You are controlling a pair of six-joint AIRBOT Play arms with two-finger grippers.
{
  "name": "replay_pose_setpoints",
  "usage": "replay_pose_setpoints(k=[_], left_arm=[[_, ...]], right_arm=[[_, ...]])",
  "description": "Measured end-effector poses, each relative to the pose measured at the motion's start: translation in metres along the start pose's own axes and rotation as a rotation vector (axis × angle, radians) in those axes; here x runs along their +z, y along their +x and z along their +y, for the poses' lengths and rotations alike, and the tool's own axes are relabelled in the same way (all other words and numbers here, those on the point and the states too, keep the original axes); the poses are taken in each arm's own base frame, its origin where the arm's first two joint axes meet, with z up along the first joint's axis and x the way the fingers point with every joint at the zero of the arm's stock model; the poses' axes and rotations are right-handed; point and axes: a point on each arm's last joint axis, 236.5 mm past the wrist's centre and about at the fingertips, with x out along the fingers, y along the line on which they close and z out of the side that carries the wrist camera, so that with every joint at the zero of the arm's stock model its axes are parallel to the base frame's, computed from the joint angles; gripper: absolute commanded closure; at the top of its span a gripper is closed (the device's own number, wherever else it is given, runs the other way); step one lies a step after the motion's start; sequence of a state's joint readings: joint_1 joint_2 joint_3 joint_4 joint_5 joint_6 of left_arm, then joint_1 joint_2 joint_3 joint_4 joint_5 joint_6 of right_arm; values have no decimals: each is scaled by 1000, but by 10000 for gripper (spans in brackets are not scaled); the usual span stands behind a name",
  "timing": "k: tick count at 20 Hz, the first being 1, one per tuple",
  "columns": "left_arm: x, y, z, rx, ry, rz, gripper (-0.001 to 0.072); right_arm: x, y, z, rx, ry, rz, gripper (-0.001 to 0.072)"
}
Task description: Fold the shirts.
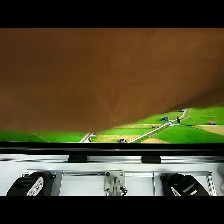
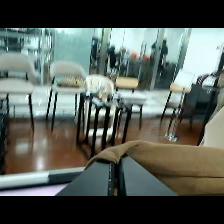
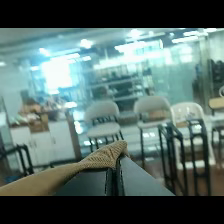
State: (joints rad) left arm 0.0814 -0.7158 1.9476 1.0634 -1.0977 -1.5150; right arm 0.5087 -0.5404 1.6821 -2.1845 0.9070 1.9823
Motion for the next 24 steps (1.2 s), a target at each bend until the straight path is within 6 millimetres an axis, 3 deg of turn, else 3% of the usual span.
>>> replay_pose_setpoints(k=[3, 6, 8, 11, 13, 16, 21, 24], left_arm=[[-58, 19, 36, 95, -29, 186, 669], [-130, 41, 73, 166, -78, 380, 669], [-189, 57, 97, 200, -112, 522, 668], [-275, 78, 130, 242, -169, 685, 668], [-329, 97, 151, 263, -224, 752, 669], [-394, 135, 179, 287, -316, 790, 668], [-471, 193, 218, 332, -463, 776, 668], [-514, 213, 231, 354, -547, 788, 667]], right_arm=[[-36, 28, -1, -61, -108, 121, 653], [-94, 64, 6, -108, -234, 296, 653], [-152, 89, 10, -142, -332, 465, 653], [-256, 123, 8, -198, -453, 713, 654], [-328, 146, -1, -235, -460, 835, 654], [-415, 183, -15, -249, -391, 907, 653], [-490, 238, -21, -214, -170, 830, 653], [-538, 244, -22, -220, -51, 865, 653]])
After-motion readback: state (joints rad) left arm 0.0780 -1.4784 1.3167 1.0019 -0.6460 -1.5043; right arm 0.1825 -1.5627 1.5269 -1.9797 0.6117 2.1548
